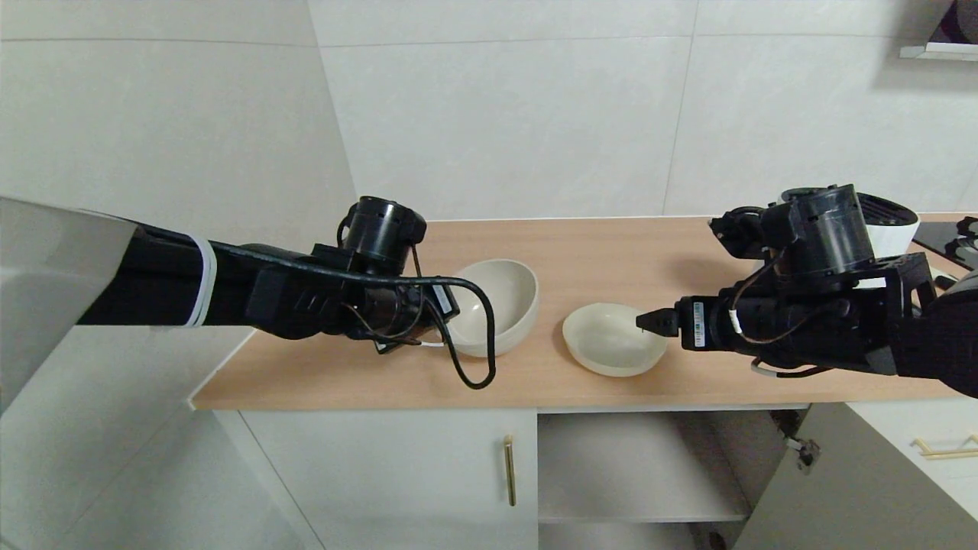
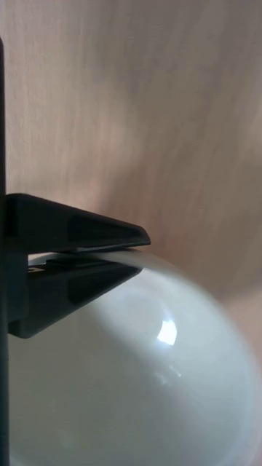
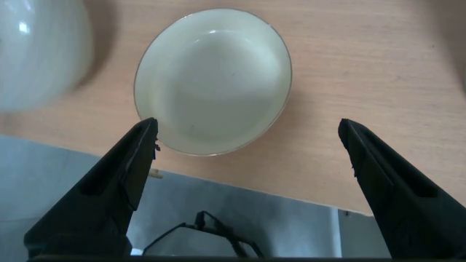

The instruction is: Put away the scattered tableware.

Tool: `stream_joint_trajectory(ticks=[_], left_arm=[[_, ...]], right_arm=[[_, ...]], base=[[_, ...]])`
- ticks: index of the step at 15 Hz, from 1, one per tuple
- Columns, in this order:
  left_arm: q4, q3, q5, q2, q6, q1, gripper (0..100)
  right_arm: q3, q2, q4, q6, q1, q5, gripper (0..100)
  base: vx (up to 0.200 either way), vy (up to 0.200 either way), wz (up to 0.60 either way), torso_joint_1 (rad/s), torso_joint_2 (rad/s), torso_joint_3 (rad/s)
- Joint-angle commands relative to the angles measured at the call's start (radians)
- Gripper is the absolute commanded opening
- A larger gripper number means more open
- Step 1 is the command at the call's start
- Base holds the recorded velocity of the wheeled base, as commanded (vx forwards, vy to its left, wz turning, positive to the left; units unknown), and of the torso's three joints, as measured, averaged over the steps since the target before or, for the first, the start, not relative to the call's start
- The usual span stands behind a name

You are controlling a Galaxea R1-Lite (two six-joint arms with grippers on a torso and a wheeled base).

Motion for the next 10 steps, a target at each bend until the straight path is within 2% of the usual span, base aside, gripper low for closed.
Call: stream_joint_trajectory(ticks=[1, 3, 5, 6, 8, 10], left_arm=[[0.003, 0.002, 0.0, -0.024, -0.011, 0.0, 0], [0.004, 0.009, -0.003, -0.043, -0.011, 0.0, 0], [0.004, 0.043, -0.015, -0.073, -0.003, -0.001, 0], [0.003, 0.069, -0.037, -0.098, 0.006, -0.001, 0], [0.001, 0.108, -0.127, -0.156, 0.026, 0.0, 0], [0.001, 0.117, -0.159, -0.179, 0.028, 0.0, 0]], right_arm=[[-0.004, -0.003, 0.001, 0.001, 0.0, 0.0, 100], [-0.022, 0.007, 0.018, 0.001, 0.0, -0.003, 100], [-0.075, 0.037, 0.093, 0.032, 0.0, -0.034, 100], [-0.101, 0.065, 0.106, 0.052, 0.0, -0.086, 100], [-0.14, 0.137, 0.106, 0.063, 0.0, -0.203, 100], [-0.159, 0.178, 0.104, 0.087, -0.001, -0.216, 100]], base=[[0.0, 0.0, 0.0, 0.0, 0.0, 0.0], [0.0, 0.0, 0.0, 0.0, 0.0, 0.0], [0.0, 0.0, 0.0, 0.0, 0.0, 0.0], [0.0, 0.0, 0.0, 0.0, 0.0, 0.0], [0.0, 0.0, 0.0, 0.0, 0.0, 0.0], [0.0, 0.0, 0.0, 0.0, 0.0, 0.0]])
